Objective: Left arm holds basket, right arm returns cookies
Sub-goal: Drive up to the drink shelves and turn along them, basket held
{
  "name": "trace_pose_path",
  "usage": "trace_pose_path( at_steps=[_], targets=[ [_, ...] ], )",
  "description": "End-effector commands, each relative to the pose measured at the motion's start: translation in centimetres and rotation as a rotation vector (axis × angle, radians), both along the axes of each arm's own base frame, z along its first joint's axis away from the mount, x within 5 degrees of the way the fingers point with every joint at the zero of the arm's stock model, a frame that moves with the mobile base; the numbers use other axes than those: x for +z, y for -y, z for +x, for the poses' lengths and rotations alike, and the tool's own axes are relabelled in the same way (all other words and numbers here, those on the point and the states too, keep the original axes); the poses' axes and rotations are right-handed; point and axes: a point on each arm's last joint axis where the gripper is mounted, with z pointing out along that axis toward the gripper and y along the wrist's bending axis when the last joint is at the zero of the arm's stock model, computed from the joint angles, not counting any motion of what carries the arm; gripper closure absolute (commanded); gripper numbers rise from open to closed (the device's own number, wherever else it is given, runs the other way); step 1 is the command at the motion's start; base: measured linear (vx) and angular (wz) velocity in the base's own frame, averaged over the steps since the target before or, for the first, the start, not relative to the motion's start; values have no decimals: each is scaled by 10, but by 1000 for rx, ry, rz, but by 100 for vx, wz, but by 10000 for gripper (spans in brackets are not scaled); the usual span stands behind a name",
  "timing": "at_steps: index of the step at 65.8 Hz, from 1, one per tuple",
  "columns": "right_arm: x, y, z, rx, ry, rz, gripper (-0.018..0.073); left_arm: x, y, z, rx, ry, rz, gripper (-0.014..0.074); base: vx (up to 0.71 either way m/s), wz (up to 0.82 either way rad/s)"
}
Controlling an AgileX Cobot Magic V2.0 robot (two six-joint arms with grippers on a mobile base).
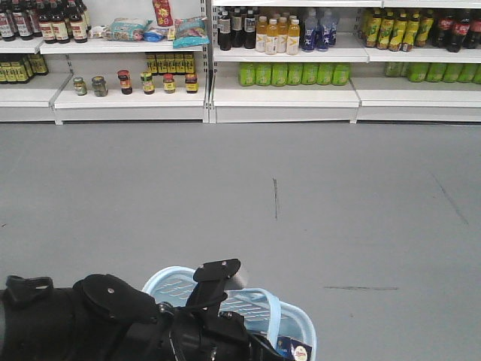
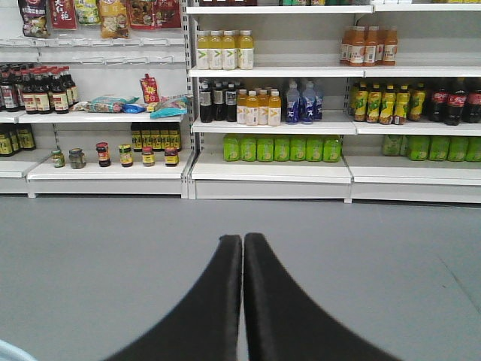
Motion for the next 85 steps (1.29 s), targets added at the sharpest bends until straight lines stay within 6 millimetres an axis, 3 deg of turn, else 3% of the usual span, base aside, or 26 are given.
trace_pose_path(
  at_steps=[1,85],
  targets=[
    [8,0,0,-2,82,8,568,22,4,-2,-6,18,-84,603,37,-1],
    [8,0,0,-2,82,8,568,22,4,-2,-6,18,-84,603,36,1]
  ],
)
